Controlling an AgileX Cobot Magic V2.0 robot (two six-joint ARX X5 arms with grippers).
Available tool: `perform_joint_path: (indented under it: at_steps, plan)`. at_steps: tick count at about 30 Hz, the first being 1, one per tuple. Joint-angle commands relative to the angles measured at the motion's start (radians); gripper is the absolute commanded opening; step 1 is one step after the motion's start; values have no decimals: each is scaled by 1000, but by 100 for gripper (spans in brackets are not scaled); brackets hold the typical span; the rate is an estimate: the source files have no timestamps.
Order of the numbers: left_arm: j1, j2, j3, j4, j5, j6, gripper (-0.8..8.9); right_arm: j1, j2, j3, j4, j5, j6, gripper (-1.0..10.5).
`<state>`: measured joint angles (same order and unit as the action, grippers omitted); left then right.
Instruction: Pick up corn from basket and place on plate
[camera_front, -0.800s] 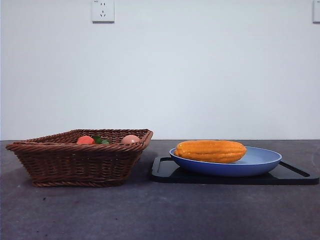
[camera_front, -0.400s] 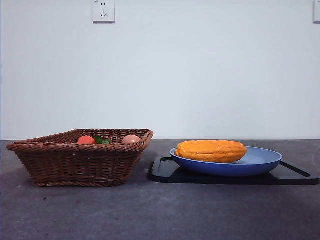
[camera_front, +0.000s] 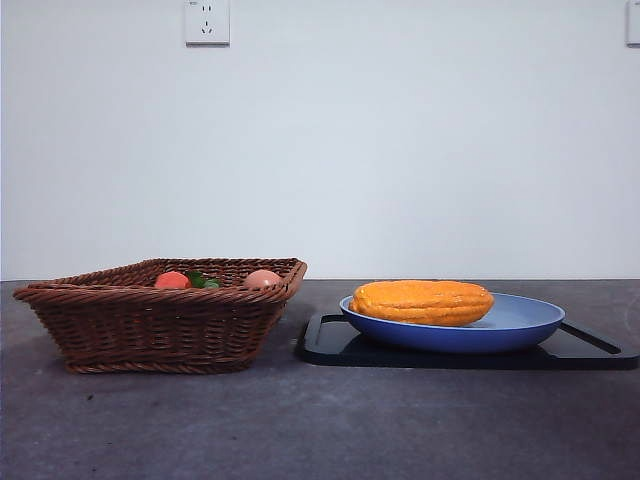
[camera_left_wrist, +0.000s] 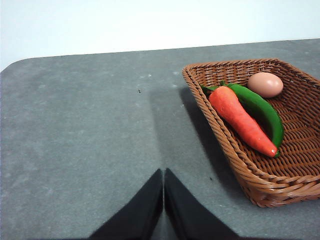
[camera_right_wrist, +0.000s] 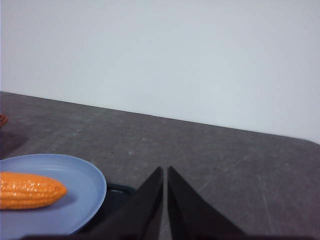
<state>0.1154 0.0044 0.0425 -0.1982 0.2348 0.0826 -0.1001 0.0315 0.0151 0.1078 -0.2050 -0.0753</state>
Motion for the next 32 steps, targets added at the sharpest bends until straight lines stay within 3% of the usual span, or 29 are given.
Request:
perform_joint_path:
  at_steps: [1, 14, 32]
  plan:
    - [2, -2, -23, -14, 0, -9, 8, 0, -21, -6, -28, 5, 28, 3]
    - [2, -2, -23, -13, 0, -9, 8, 0, -28, -6, -237, 23, 31, 3]
    - [2, -2, -23, -13, 0, -9, 8, 0, -28, -6, -202, 23, 31, 3]
